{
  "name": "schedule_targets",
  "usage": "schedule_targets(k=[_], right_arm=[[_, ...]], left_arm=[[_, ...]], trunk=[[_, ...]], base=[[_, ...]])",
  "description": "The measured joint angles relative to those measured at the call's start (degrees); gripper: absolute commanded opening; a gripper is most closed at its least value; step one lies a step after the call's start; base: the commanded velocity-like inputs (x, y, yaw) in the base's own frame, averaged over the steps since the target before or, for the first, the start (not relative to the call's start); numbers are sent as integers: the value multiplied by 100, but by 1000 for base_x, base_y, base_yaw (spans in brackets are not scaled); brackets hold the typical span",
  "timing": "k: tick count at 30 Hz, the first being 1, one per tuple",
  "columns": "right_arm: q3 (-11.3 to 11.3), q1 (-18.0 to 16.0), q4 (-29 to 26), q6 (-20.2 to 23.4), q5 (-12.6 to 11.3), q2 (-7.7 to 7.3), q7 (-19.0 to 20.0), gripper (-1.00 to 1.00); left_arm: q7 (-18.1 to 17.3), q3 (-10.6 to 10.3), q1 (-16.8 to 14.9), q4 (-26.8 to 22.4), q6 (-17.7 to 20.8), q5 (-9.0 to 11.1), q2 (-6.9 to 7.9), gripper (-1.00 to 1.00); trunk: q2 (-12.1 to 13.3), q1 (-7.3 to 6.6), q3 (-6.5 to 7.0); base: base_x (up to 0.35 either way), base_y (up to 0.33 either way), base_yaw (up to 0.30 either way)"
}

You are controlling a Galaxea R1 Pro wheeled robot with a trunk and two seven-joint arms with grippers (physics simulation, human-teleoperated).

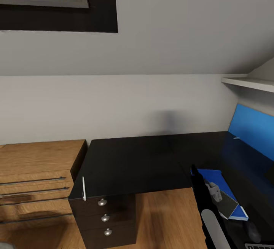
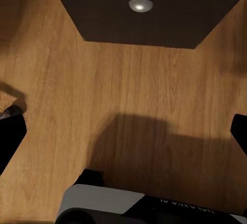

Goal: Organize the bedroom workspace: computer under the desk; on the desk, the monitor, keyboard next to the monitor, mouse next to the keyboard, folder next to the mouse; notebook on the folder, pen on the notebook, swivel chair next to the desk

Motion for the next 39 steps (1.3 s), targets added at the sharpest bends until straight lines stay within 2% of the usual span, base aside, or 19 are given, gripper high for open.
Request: schedule_targets(k=[10, 18, 28, 33, 39], right_arm=[[15, 0, 104, -72, 27, 59, -16, 100], [35, 0, 165, -161, 32, 65, -17, 100], [290, 0, 460, -295, 49, 66, -141, 100], [572, 1, 498, -418, 54, 68, -183, 100], [744, 1, 606, -485, 62, 68, -418, 100]], left_arm=[[0, 10, 3, -6, -7, -7, 5, 100], [1, 19, 3, -9, -5, -7, 8, 100], [0, 31, 0, -8, -1, -8, 9, 100], [1, 30, 2, -6, -1, -6, 9, 100], [2, 24, 1, -6, 0, -4, 8, 100]], trunk=[[402, -220, 217], [403, -221, 246], [402, -220, 276], [403, -221, 290], [403, -221, 308]], base=[[0, 0, 252], [0, 0, 254], [0, 0, 254], [0, 0, 254], [0, 0, 254]])
